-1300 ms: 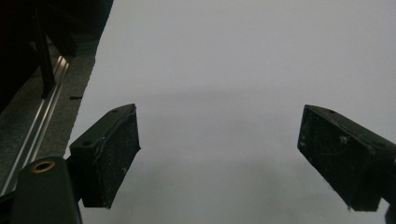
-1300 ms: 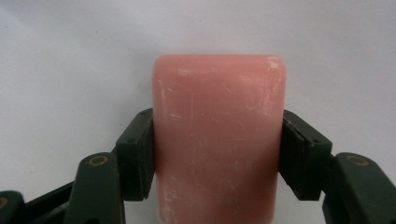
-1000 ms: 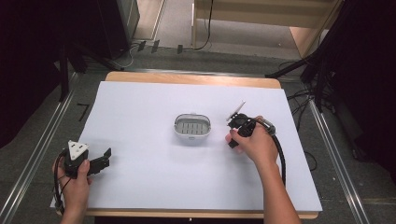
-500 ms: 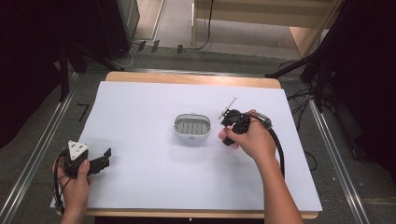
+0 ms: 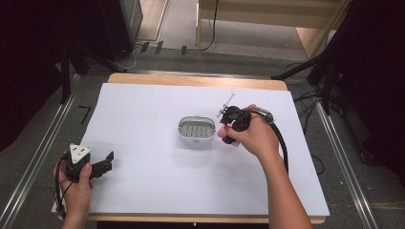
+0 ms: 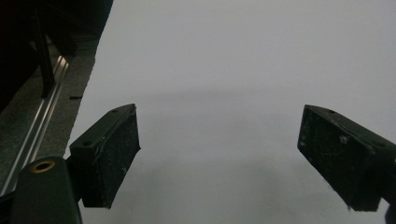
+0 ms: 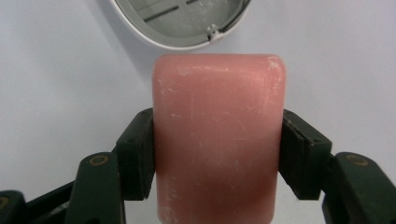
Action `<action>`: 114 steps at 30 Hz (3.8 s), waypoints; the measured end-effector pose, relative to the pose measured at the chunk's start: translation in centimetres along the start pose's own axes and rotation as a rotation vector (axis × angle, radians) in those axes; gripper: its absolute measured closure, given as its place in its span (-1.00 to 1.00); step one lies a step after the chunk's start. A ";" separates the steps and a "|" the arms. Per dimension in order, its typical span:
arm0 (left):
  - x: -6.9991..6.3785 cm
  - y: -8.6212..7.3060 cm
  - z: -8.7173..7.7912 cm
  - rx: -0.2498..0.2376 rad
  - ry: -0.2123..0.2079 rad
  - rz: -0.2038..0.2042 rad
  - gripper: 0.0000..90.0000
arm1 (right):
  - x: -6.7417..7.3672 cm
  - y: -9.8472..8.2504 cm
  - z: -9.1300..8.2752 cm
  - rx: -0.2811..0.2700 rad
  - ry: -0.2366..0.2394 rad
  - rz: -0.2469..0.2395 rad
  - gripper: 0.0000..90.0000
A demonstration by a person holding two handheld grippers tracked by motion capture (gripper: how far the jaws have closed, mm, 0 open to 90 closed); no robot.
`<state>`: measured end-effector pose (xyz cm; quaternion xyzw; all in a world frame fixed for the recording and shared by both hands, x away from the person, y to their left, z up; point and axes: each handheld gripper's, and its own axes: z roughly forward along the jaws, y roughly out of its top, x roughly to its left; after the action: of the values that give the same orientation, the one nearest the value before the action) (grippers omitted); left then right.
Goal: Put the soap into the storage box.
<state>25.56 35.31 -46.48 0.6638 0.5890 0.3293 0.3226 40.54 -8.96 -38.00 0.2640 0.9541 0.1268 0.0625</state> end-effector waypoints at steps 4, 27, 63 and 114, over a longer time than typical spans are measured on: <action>0.0 0.0 0.0 0.000 0.000 0.000 -0.70 | 0.1 0.6 -0.1 -0.005 0.006 -0.022 -0.14; 0.1 0.0 0.0 0.001 -0.005 -0.003 -0.70 | 0.0 3.7 0.5 -0.030 0.026 -0.144 -0.14; 0.1 0.0 0.0 -0.001 -0.003 -0.003 -0.70 | 1.3 8.0 1.6 -0.040 0.049 -0.336 -0.14; 0.1 0.0 0.0 0.001 -0.004 -0.003 -0.70 | 1.9 9.1 1.8 -0.057 0.049 -0.319 -0.19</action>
<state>25.53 35.39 -46.45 0.6637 0.5895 0.3271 0.3240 43.67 -0.04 -37.37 0.1039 0.9812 0.1486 0.0658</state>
